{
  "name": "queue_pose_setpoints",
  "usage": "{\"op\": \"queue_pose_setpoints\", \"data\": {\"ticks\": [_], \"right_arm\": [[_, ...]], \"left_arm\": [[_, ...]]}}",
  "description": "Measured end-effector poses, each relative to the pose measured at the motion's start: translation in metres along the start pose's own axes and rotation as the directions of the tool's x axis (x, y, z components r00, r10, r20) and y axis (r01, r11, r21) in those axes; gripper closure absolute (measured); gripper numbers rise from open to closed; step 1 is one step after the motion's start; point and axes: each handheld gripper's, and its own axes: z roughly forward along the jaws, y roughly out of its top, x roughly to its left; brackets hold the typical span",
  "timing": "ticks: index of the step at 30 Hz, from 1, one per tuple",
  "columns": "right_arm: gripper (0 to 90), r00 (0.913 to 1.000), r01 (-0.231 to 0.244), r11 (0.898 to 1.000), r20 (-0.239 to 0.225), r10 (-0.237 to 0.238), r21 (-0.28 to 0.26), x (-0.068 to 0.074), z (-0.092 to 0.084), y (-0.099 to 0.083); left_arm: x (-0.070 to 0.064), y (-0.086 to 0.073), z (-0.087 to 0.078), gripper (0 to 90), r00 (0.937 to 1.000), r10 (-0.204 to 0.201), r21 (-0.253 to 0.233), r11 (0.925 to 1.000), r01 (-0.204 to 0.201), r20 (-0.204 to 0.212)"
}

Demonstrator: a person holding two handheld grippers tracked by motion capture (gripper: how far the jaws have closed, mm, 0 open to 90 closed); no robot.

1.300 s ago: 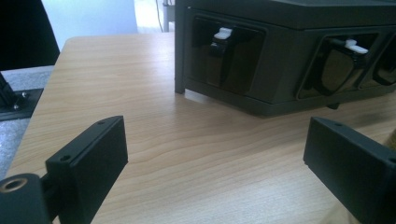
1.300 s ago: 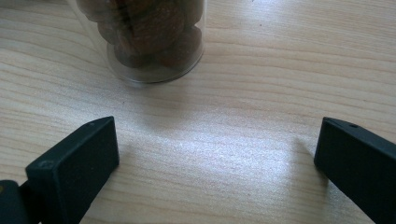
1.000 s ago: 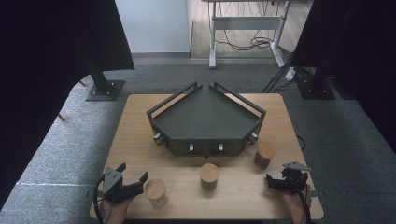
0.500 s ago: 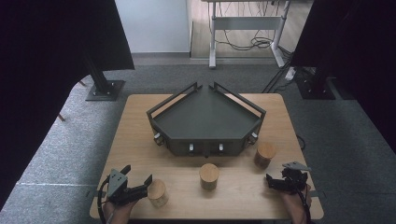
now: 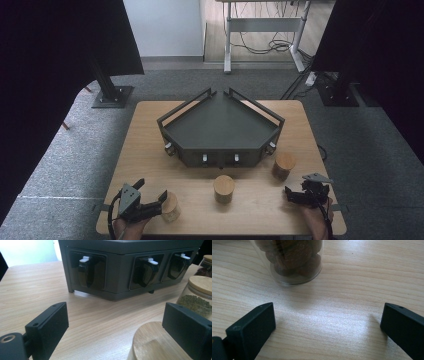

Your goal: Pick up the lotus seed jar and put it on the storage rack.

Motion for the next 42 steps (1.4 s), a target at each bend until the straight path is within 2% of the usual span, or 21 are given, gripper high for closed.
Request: {"op": "queue_pose_setpoints", "data": {"ticks": [22, 42], "right_arm": [[0.0, 1.0000, 0.003, 1.000, 0.000, -0.003, -0.001, 0.000, 0.000, 0.000], [0.0, 1.0000, 0.004, 1.000, -0.001, -0.004, -0.001, 0.000, 0.000, 0.000]], "left_arm": [[-0.011, -0.004, 0.001, 6.5, 0.9971, 0.025, -0.002, 0.9997, -0.025, 0.072], [-0.014, -0.009, 0.000, 6.5, 0.9946, 0.027, 0.009, 0.9996, -0.028, 0.100]]}}
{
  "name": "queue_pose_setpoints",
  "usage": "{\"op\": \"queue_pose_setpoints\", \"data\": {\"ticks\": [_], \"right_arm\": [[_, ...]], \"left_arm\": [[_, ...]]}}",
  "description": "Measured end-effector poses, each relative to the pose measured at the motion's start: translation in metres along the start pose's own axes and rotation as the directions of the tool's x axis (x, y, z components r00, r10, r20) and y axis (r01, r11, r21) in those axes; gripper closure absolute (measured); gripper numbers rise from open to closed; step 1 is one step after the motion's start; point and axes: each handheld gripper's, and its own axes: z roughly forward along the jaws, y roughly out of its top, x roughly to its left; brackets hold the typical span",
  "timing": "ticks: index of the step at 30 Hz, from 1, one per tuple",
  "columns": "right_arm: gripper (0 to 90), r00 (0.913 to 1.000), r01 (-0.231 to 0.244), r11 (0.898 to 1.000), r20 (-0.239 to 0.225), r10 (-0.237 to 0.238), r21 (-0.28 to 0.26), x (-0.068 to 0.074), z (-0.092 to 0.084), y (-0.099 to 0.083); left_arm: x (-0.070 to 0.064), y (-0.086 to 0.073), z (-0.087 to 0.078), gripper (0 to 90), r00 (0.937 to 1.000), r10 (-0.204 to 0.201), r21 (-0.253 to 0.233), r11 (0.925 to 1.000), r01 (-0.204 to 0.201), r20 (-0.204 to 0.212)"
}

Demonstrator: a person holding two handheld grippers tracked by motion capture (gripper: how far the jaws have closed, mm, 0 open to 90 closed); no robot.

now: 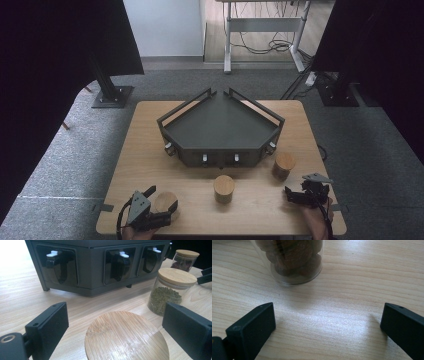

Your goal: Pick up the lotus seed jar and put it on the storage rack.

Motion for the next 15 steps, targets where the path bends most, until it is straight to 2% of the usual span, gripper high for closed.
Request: {"op": "queue_pose_setpoints", "data": {"ticks": [15], "right_arm": [[0.0, 1.0000, 0.000, 1.000, 0.000, 0.000, 0.000, 0.0000, 0.0000, 0.0000]], "left_arm": [[-0.0056, -0.0027, 0.0030, 6.8, 0.9996, 0.027, 0.050, 0.9984, -0.027, -0.003]]}}
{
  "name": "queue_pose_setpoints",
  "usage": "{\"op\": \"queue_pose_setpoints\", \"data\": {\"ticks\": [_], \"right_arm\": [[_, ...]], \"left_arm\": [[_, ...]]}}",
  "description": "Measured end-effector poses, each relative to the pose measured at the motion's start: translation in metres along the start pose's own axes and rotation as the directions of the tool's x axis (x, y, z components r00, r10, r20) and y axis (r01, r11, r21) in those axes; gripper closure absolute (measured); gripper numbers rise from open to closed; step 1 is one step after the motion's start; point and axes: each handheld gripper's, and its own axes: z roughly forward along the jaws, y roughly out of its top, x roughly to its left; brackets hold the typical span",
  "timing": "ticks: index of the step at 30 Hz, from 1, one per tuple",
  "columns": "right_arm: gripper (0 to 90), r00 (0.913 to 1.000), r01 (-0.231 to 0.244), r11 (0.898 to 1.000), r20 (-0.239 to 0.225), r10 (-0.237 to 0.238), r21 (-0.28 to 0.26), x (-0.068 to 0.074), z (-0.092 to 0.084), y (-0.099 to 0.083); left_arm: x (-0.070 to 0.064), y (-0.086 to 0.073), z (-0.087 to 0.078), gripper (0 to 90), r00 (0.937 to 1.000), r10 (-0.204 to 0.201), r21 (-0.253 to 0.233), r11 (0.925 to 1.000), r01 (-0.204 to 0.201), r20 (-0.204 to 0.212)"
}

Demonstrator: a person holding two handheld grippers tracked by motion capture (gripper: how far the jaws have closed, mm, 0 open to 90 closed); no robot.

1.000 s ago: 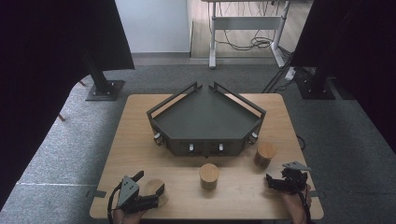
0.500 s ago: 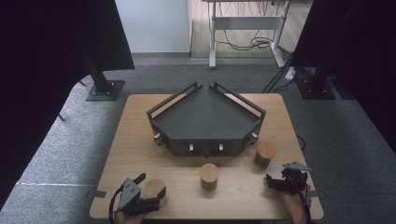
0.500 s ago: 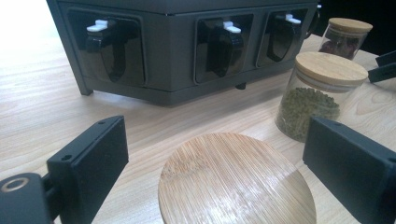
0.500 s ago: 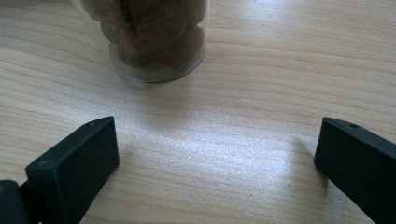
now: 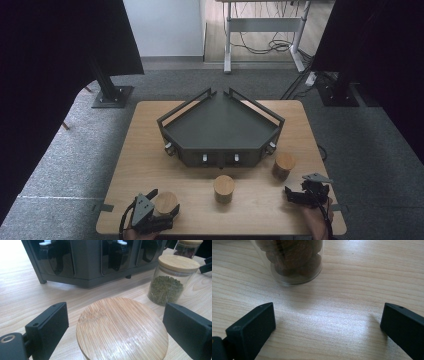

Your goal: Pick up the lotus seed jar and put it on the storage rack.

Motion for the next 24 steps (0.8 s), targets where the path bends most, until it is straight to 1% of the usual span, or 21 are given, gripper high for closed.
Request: {"op": "queue_pose_setpoints", "data": {"ticks": [10, 17, 20, 24], "right_arm": [[0.0, 1.0000, 0.000, 1.000, 0.000, 0.000, 0.000, 0.0000, 0.0000, 0.0000], [0.0, 1.0000, 0.000, 1.000, 0.000, 0.000, 0.000, 0.0000, 0.0000, 0.0000], [0.0, 1.0000, 0.000, 1.000, 0.000, 0.000, 0.000, 0.0000, 0.0000, 0.0000], [0.0, 1.0000, 0.000, 1.000, 0.000, 0.000, 0.001, 0.0001, 0.0000, 0.0001]], "left_arm": [[-0.0004, -0.0005, 0.0012, 11.4, 1.0000, 0.007, 0.028, 0.9996, -0.007, 0.001], [-0.0005, 0.0019, 0.0028, 18.4, 0.9999, 0.014, 0.057, 0.9983, -0.015, 0.007], [-0.0002, 0.0027, 0.0030, 23.1, 0.9999, 0.014, 0.065, 0.9978, -0.014, 0.010], [0.0004, 0.0045, 0.0028, 23.8, 0.9999, 0.010, 0.073, 0.9973, -0.011, 0.013]]}}
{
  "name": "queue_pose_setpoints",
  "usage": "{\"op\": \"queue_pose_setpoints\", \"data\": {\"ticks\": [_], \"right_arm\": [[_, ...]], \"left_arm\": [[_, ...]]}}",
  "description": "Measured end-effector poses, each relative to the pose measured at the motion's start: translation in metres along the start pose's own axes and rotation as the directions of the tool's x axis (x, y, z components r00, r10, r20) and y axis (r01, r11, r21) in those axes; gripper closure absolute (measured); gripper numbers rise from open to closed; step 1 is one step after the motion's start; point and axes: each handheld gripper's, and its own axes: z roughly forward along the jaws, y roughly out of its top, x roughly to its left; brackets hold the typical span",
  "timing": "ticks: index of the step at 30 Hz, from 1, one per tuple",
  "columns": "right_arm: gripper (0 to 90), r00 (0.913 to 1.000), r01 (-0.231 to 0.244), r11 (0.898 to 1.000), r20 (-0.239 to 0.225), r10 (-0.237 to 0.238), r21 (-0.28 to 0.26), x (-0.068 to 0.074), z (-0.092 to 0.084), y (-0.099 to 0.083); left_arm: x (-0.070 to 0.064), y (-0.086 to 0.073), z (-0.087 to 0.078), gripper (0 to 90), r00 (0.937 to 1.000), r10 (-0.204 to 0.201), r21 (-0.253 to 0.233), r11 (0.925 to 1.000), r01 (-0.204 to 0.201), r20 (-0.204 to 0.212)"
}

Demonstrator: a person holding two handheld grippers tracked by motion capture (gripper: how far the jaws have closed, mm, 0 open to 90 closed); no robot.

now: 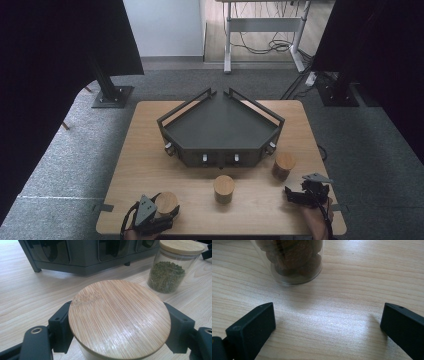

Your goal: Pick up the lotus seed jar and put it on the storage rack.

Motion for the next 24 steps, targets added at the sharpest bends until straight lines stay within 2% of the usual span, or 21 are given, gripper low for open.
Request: {"op": "queue_pose_setpoints", "data": {"ticks": [11, 17, 24], "right_arm": [[0.0, 1.0000, 0.000, 1.000, 0.000, 0.000, 0.000, 0.0001, 0.0000, 0.0000], [0.0, 1.0000, 0.000, 1.000, 0.000, 0.000, 0.000, 0.0001, -0.0001, 0.0000], [0.0, 1.0000, 0.000, 1.000, 0.000, 0.000, 0.000, 0.0001, -0.0001, 0.0000]], "left_arm": [[-0.0021, -0.0025, 0.0005, 23.9, 0.9999, -0.009, -0.013, 0.9999, 0.009, -0.009], [-0.0056, -0.0013, 0.0006, 24.0, 0.9994, -0.012, -0.013, 0.9998, 0.012, -0.033], [-0.0063, 0.0001, -0.0021, 24.0, 0.9992, -0.018, -0.036, 0.9992, 0.017, -0.035]]}}
